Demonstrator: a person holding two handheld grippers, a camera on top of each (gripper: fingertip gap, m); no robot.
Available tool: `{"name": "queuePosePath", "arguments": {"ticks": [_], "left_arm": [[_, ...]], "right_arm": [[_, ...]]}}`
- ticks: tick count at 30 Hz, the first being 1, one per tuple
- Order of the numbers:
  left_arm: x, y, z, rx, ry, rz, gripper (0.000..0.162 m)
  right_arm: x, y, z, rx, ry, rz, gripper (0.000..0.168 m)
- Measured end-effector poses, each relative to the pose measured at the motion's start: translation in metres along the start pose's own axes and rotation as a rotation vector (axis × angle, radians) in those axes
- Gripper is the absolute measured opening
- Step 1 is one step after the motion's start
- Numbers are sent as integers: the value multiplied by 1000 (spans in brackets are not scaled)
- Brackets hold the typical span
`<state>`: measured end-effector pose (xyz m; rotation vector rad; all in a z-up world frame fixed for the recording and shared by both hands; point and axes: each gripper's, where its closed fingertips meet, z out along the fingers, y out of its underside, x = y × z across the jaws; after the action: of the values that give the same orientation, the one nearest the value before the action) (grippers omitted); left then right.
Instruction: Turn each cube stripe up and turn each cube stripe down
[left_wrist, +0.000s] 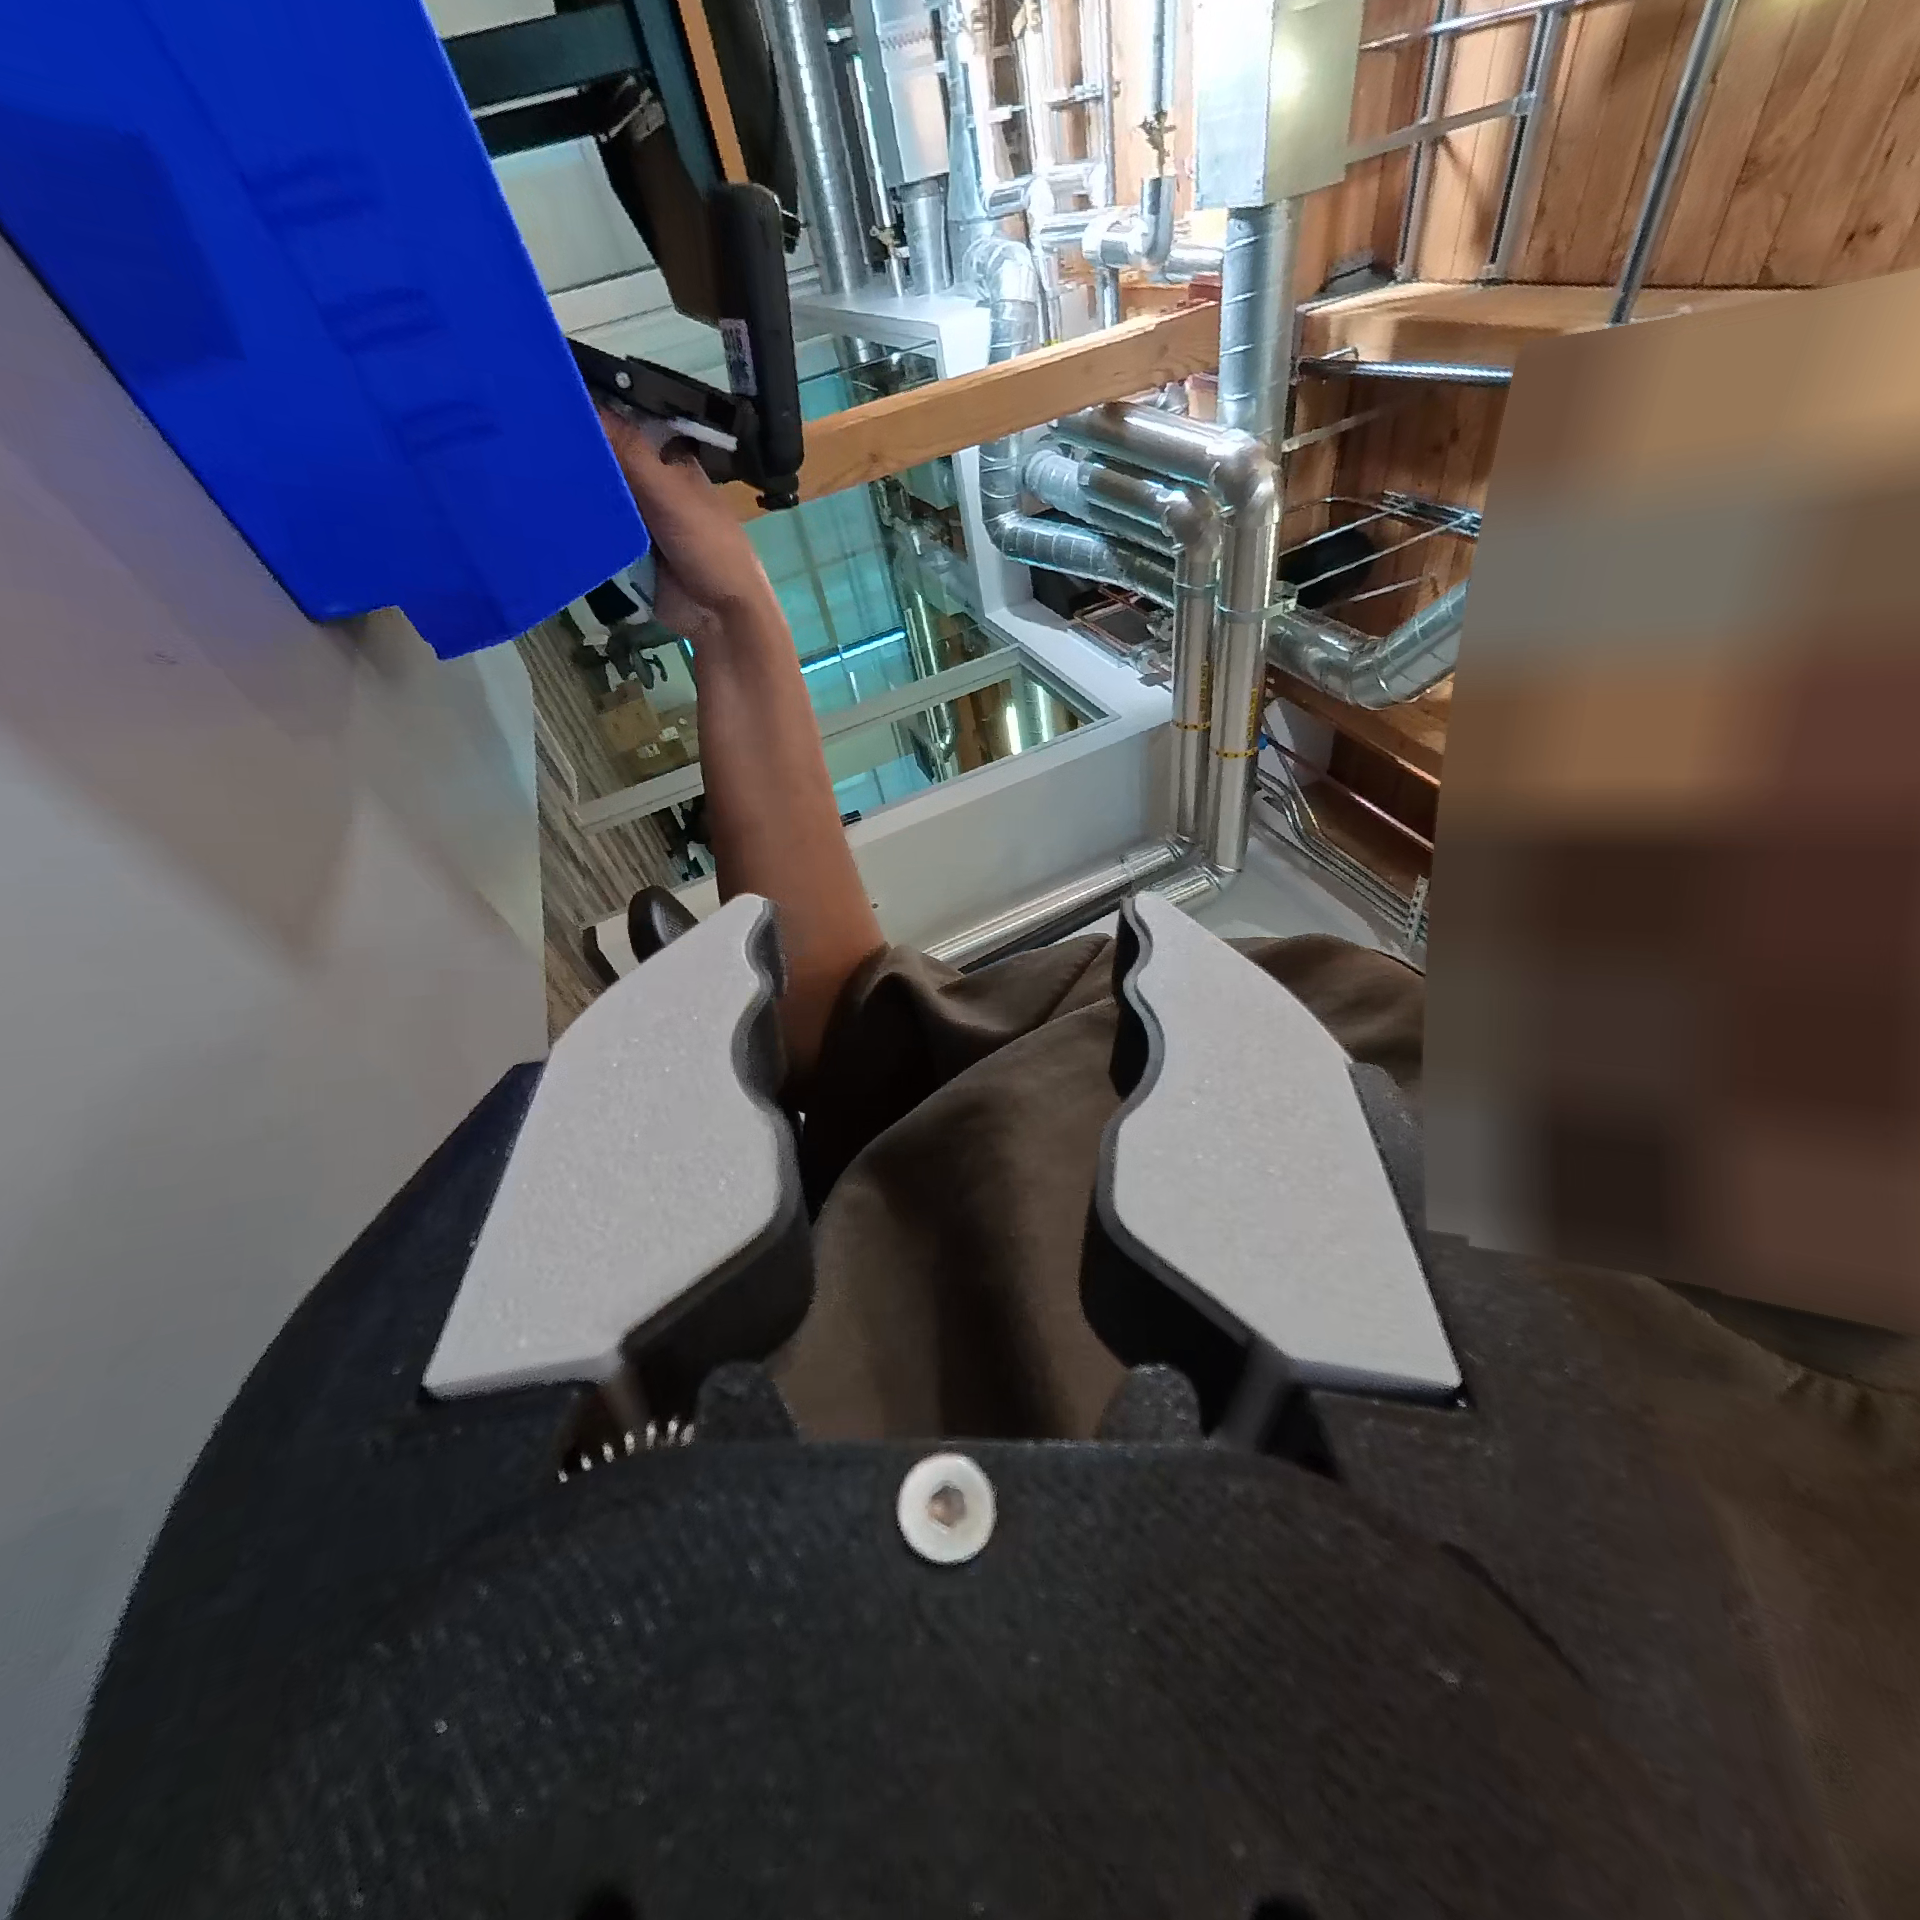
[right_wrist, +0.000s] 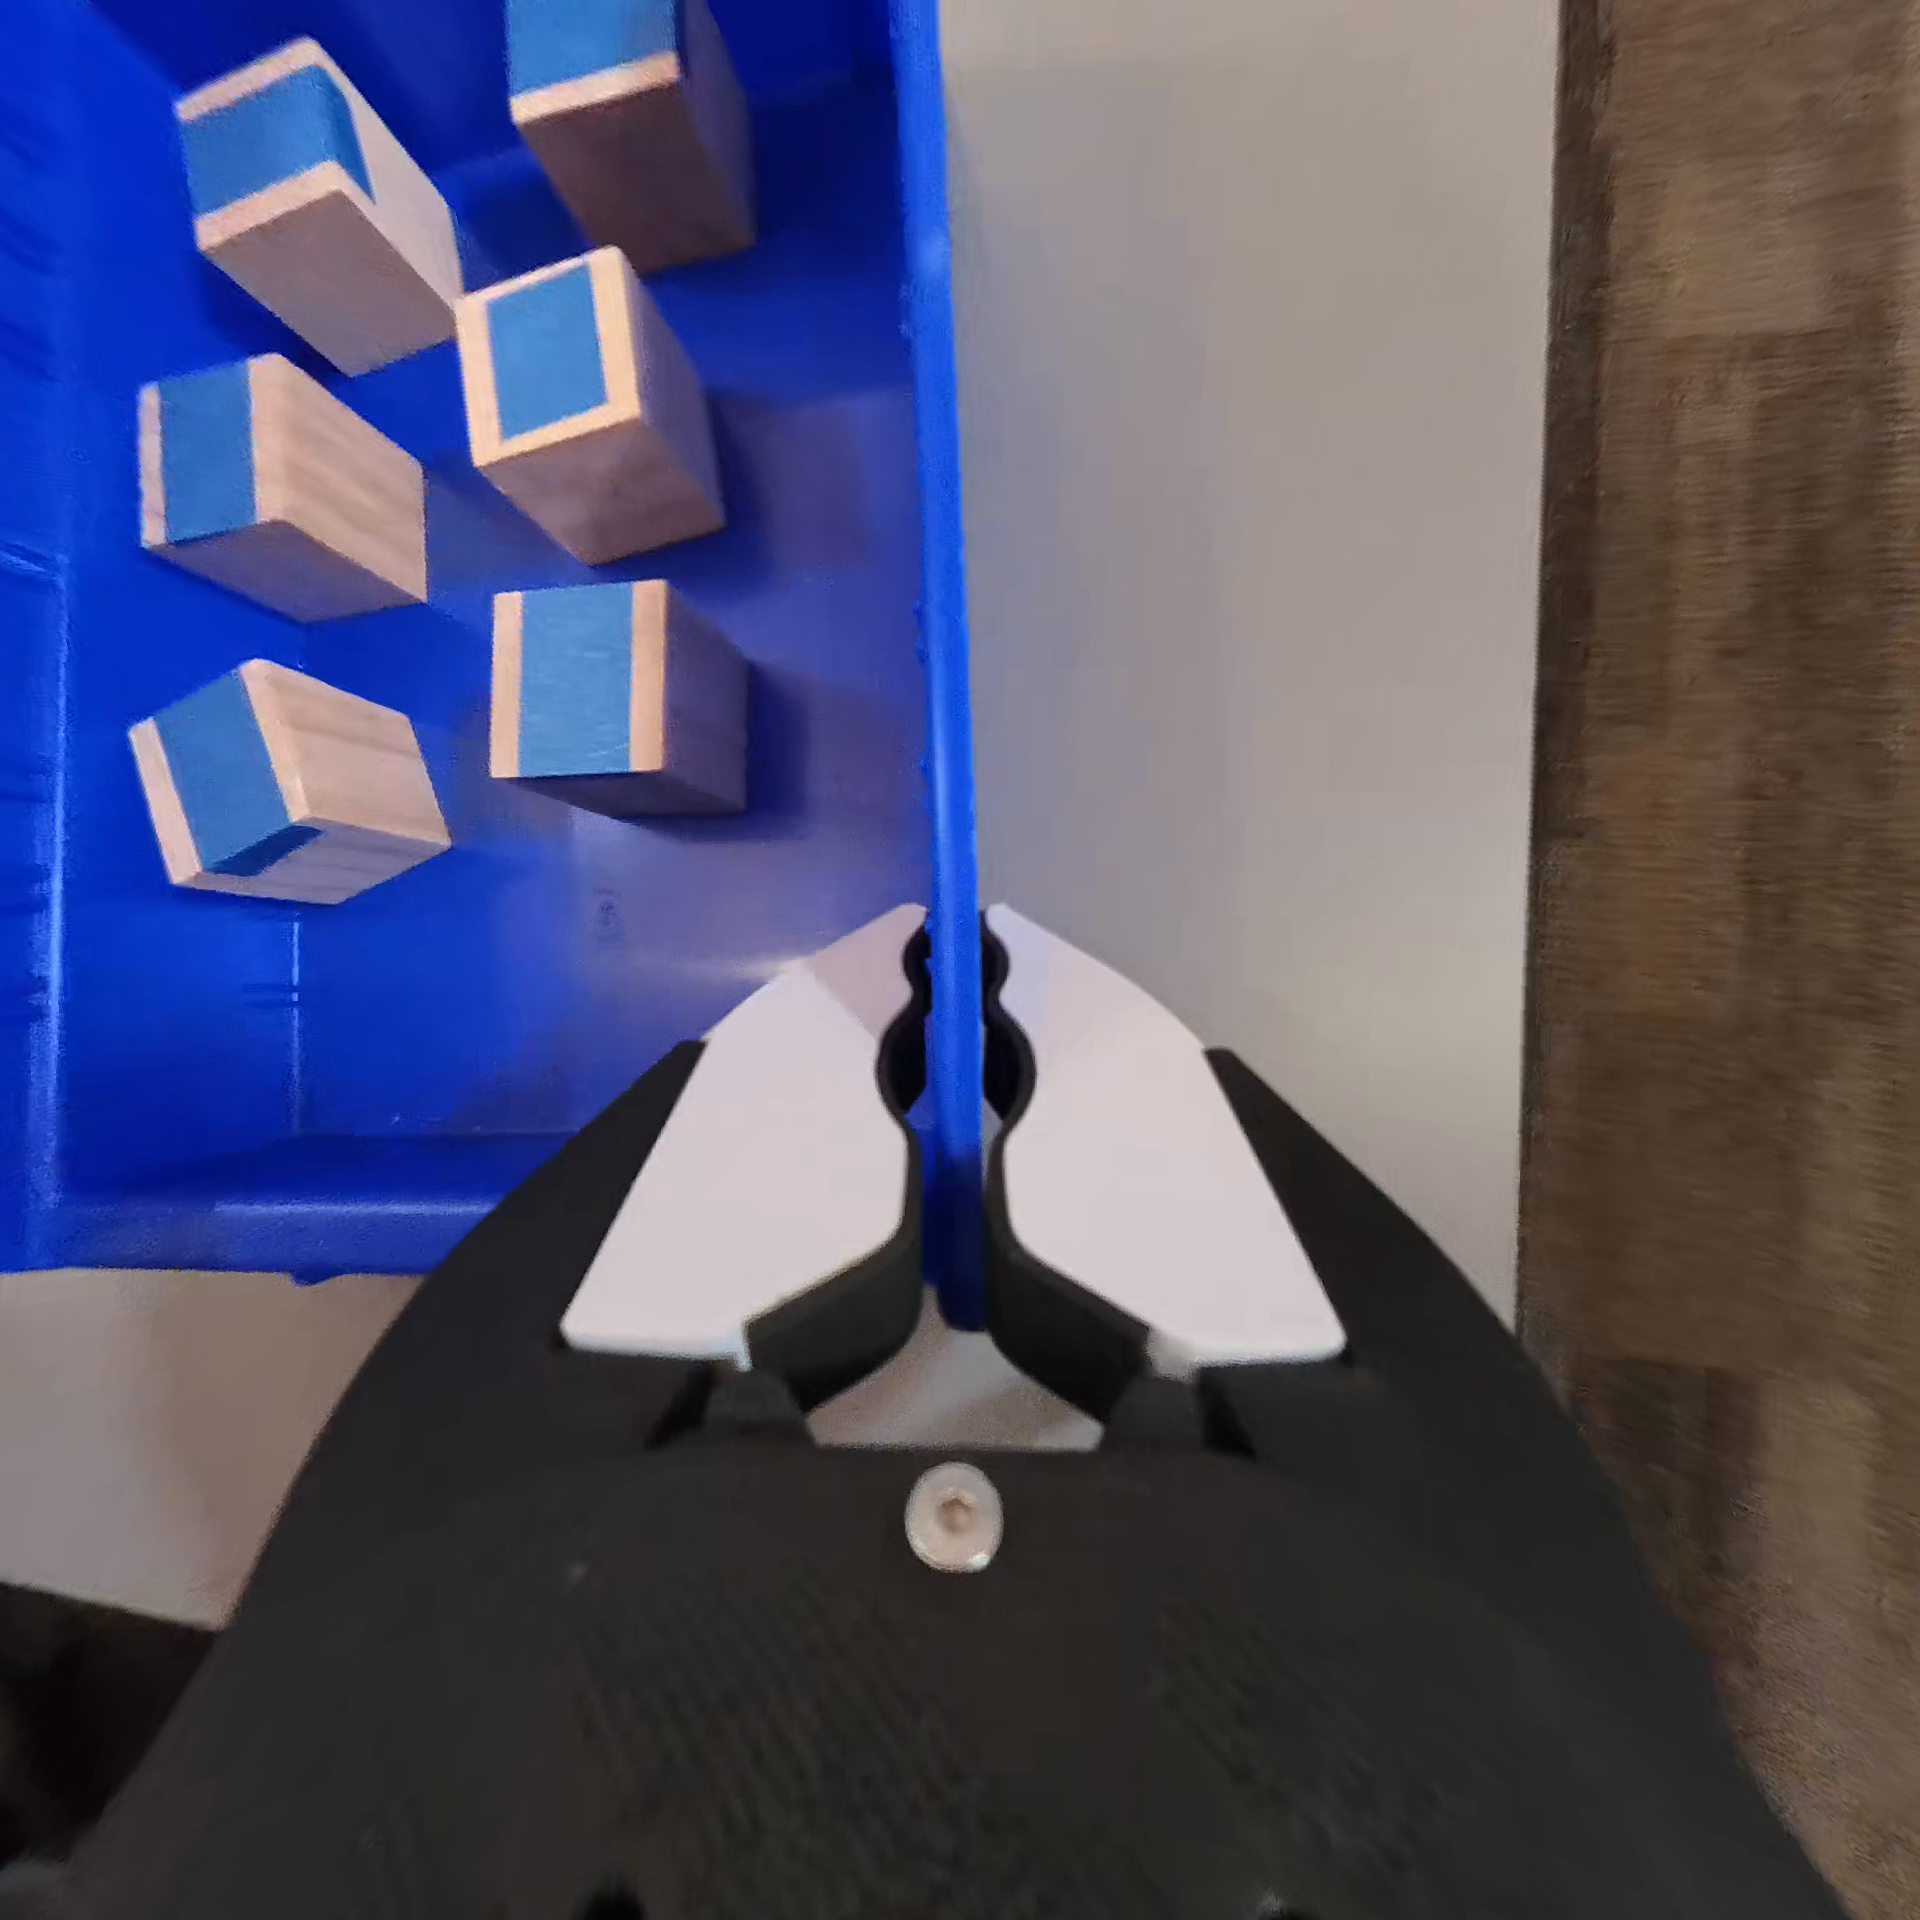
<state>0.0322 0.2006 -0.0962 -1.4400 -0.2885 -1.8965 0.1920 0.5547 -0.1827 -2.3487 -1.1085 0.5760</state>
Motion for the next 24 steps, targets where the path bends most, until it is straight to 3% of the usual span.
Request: {"name": "queuePosePath", "arguments": {"ticks": [6, 7, 11, 14, 18, 21, 24], "left_arm": [[1, -8, -2, 45, -56, 46, 61], [4, -12, -4, 59, -94, 91, 72], [30, -38, -38, 127, -432, 453, 75], [62, -54, -92, 187, -772, 686, 77], [117, -56, -191, 335, -1196, 851, 76], [149, -45, -280, 536, -1560, 870, 74], [136, -24, -340, 529, -1767, 780, 64]], "right_arm": [[-10, 2, -1, 55, 2, 44, 5], [-14, 1, -1, 64, 6, 49, 5], [-29, -3, 2, 88, 10, 42, 5], [-43, -5, 3, 79, -13, 47, 5], [-70, -6, 9, 60, -82, 36, 6], [-92, -9, 14, 55, -130, 9, 6], [-109, -13, 19, 49, -167, -11, 7]]}}
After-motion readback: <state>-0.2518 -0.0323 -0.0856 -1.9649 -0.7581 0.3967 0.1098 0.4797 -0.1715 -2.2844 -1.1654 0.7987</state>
